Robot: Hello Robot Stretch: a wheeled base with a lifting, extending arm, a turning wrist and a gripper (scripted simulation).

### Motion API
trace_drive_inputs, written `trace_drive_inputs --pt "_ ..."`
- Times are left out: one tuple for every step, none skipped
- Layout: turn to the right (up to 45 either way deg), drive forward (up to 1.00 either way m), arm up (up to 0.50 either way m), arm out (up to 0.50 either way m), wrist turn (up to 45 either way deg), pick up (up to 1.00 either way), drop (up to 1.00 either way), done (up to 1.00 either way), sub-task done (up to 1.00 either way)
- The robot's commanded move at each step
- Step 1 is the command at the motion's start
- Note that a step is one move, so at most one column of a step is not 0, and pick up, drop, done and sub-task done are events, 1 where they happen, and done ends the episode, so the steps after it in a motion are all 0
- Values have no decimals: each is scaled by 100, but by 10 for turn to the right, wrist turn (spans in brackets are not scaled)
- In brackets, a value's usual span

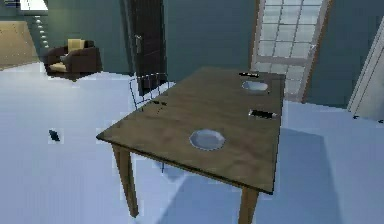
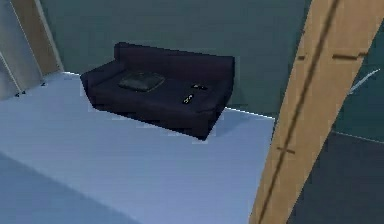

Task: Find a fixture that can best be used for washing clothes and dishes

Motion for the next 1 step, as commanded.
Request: trace_drive_inputs --pt "-30 0 0 0 0 0 0 0 0"
